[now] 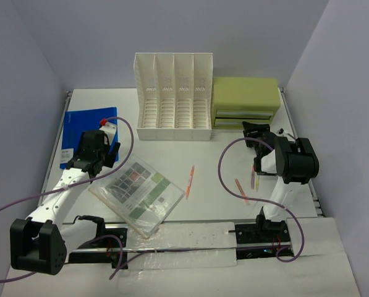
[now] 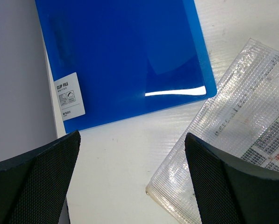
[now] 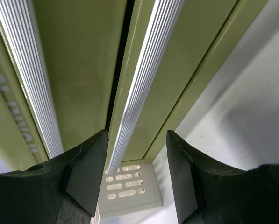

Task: Organize the desk

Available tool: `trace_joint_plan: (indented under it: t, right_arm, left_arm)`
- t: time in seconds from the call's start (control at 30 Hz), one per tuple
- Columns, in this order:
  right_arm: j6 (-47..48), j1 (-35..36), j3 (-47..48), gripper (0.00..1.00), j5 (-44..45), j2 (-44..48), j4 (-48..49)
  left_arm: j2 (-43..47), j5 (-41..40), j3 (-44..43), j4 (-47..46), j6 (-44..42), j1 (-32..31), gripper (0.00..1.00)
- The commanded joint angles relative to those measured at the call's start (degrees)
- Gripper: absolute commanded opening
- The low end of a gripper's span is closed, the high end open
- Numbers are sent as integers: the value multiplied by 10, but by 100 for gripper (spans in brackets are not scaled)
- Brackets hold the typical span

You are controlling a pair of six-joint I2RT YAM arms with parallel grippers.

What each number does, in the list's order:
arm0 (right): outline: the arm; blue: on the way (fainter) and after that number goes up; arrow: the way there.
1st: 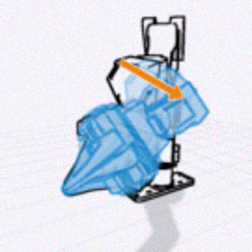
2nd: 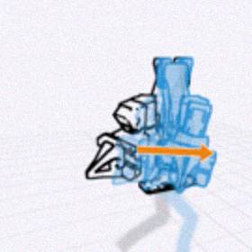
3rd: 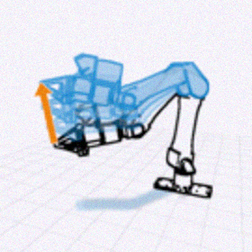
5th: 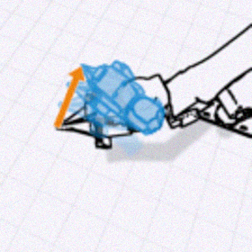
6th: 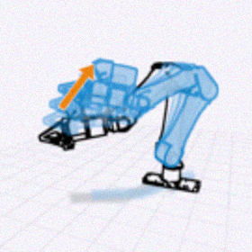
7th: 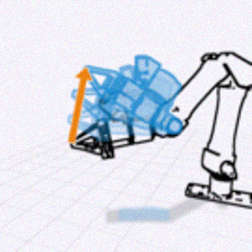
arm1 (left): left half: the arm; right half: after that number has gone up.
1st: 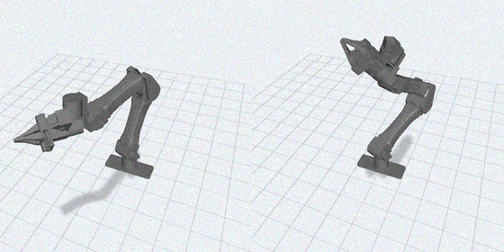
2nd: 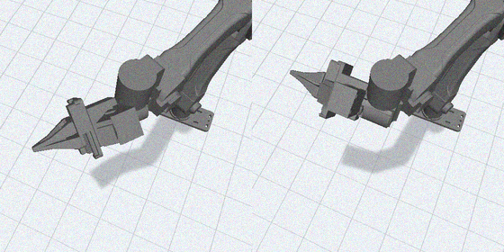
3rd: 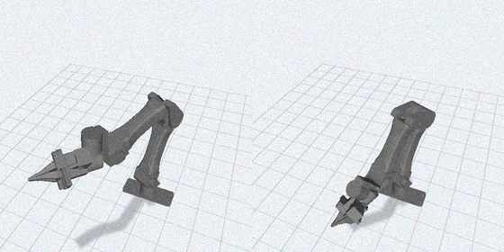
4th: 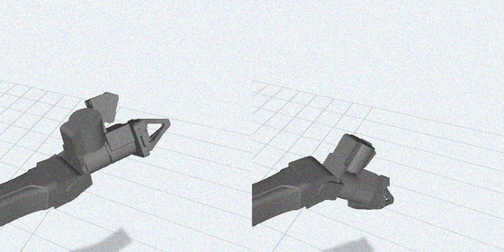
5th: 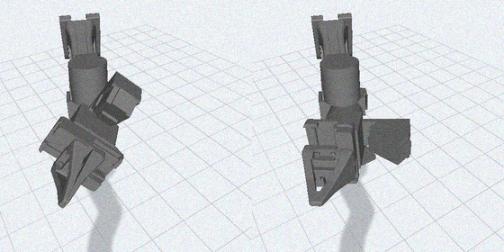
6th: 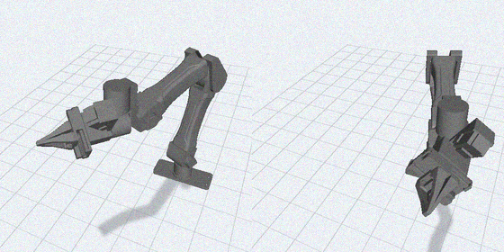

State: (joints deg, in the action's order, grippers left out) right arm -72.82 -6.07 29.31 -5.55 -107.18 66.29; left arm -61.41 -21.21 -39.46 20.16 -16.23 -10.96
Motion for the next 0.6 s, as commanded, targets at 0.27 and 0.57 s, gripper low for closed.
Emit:
trace_joint_plan:
  t: [0.27,0.57]
  right_arm:
    - [2,-10,24,57,-2,-19,43]
    - [-6,-15,36,57,-11,-30,52]
  left_arm:
    - [-3,-7,-5,-6,-3,-3,99]
    - [-8,-5,-7,-4,-3,-3,99]
